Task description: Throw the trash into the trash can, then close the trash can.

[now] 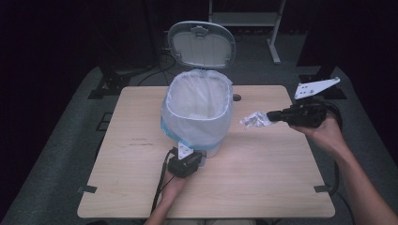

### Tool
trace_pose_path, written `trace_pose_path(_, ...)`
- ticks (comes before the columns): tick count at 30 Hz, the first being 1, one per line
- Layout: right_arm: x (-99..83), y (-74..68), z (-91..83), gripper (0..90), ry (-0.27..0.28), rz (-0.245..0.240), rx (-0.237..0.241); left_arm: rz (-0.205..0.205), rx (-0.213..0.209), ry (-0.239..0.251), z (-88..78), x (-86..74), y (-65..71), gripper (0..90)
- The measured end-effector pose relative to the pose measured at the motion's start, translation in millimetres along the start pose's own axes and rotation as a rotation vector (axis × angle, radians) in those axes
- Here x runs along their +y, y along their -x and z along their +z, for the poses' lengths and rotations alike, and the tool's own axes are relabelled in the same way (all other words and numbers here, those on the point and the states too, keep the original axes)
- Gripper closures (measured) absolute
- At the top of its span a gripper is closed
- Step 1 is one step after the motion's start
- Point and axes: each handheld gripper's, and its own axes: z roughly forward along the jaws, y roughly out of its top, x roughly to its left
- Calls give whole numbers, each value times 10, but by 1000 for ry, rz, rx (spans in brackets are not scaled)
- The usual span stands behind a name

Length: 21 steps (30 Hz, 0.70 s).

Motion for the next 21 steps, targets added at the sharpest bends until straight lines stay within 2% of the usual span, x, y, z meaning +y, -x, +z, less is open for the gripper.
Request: trace_pose_path(21, 480, -209, -180, 897, 37, -43, 37, 0, 2, -1, 0, 0, 0, 641)
